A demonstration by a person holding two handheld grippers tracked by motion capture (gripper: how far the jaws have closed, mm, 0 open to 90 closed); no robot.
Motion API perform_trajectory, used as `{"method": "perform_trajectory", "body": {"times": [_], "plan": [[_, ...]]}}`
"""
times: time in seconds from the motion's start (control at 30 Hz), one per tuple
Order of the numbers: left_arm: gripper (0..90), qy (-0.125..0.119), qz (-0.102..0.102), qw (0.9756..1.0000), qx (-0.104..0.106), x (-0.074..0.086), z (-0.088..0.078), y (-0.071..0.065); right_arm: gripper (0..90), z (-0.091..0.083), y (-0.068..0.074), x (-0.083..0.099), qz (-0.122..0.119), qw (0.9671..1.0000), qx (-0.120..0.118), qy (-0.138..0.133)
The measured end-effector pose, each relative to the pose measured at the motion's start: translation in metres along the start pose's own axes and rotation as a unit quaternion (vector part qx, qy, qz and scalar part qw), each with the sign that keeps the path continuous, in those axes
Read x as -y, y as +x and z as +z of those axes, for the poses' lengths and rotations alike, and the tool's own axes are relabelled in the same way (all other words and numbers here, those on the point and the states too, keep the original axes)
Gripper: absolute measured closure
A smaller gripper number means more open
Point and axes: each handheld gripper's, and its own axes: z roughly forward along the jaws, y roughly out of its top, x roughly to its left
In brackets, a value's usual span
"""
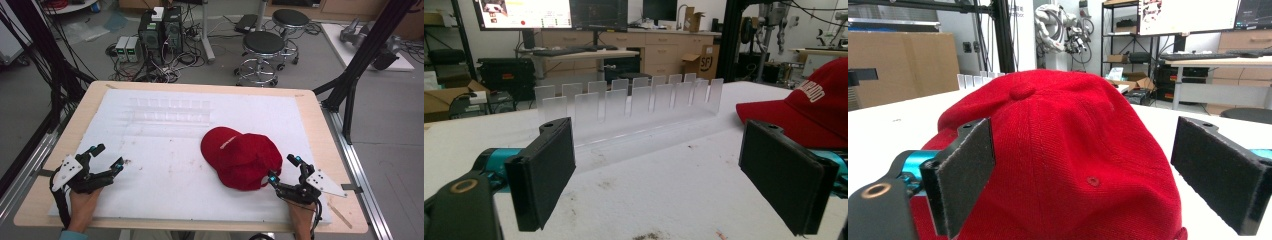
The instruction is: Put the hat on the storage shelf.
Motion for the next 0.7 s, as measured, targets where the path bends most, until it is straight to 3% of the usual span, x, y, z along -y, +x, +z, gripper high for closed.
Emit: {"method": "perform_trajectory", "body": {"times": [0.7], "plan": [[15.2,0.003,-0.002,1.0000,0.001,-0.0002,0.0007,0.0003,9.6,0.0003,-0.0017,-0.0005,0.006,1.0000,-0.002,0.002]]}}
